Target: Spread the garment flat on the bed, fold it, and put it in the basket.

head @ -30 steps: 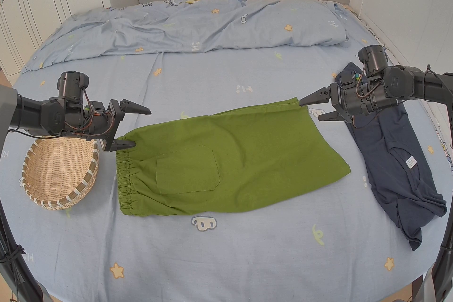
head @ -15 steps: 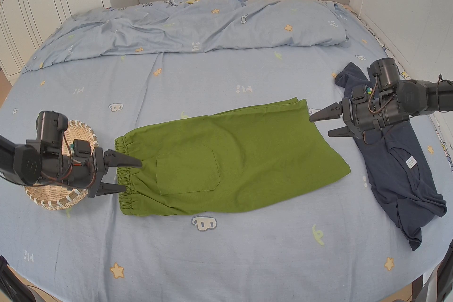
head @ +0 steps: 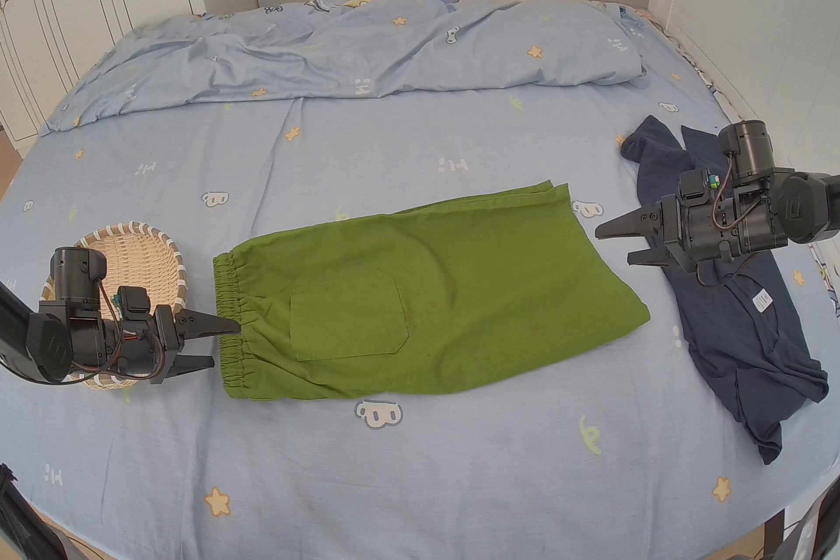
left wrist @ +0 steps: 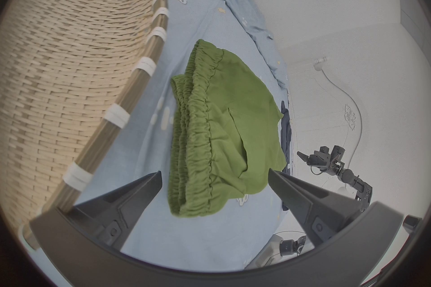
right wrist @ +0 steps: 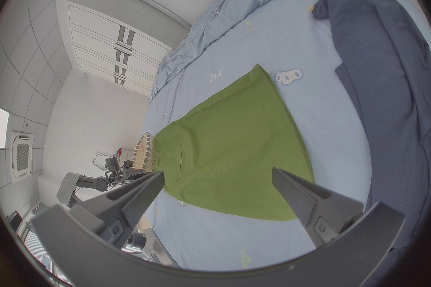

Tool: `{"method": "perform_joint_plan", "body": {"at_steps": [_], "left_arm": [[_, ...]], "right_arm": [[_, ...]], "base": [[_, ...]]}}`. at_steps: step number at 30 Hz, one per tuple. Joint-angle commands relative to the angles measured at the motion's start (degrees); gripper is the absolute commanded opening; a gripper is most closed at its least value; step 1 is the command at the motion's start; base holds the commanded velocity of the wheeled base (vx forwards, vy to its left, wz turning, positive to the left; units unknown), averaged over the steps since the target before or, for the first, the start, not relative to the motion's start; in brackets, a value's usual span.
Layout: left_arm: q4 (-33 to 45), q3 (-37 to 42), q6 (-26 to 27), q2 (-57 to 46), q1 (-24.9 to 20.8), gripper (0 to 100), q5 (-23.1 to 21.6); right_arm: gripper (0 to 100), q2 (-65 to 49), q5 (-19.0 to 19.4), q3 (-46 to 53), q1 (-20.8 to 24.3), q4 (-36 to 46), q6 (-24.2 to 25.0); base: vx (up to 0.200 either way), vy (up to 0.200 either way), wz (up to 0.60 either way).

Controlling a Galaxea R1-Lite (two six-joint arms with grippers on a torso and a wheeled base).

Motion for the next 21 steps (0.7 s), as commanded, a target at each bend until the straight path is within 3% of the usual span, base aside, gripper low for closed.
{"method": "perform_joint_plan", "body": {"at_steps": [1,9,15,21], "left_arm": [[-2.6,-0.1,-0.1,4.5,-1.9,100,0.3],[-7.4,-0.4,-0.3,8.0,-4.0,100,0.6],[-8.2,-0.1,0.1,8.1,-4.0,100,5.8],[-8.2,-0.2,0.1,8.1,-4.0,100,6.2]], "right_arm": [[100,-0.4,0.0,0.3,0.3,0.0,0.0],[100,-0.2,0.0,0.3,0.3,-0.1,0.0],[100,-0.2,0.0,0.3,0.3,-0.1,0.0],[100,-0.2,0.0,0.3,0.3,-0.1,0.0]], "base": [[0.000,0.000,0.00],[0.000,0.000,0.00],[0.000,0.000,0.00],[0.000,0.000,0.00]]}}
